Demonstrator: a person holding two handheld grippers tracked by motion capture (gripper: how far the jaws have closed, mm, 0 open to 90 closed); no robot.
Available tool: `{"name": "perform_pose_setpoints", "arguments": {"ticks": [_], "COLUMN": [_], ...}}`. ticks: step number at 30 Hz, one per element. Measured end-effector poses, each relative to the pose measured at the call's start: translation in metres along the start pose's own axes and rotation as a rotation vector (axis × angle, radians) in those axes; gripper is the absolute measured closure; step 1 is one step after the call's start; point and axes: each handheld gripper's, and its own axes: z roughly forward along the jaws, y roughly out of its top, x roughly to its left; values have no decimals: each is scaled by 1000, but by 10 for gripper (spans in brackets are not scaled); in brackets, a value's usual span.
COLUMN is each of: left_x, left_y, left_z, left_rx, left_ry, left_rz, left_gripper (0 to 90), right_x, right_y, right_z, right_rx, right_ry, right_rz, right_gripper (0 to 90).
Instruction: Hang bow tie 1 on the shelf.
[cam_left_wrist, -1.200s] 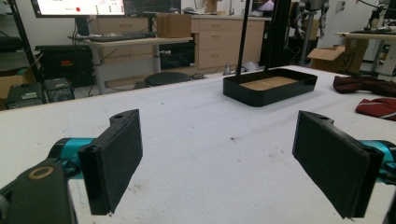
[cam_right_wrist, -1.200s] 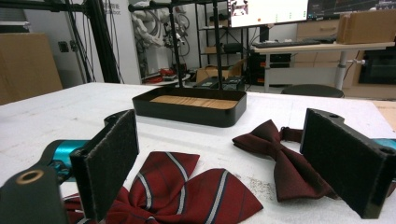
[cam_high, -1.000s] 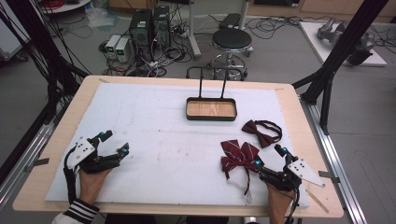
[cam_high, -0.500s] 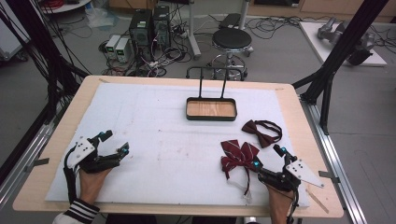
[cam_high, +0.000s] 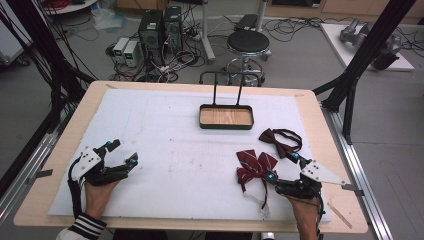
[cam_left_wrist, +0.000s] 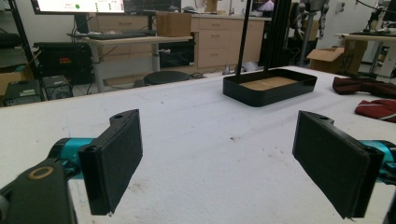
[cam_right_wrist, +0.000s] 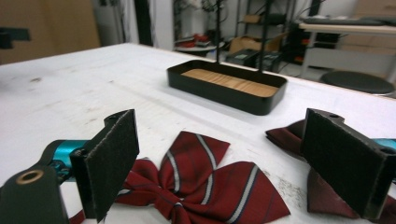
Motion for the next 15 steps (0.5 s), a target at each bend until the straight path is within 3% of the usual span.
{"name": "perform_pose_setpoints", "arguments": {"ticks": [7,15], "left_x": [0,0], "left_y": [0,0], "left_z": [0,0], "left_rx": [0,0], "left_ry": [1,1], "left_rz": [3,2], "left_gripper": [163,163], "right_x": [-3,-4], "right_y": [17,31], "right_z": [5,14], "right_rx": [81,221], "right_ry": [75,143], "right_rz": [-22,-63], "right_gripper": [108,109]}}
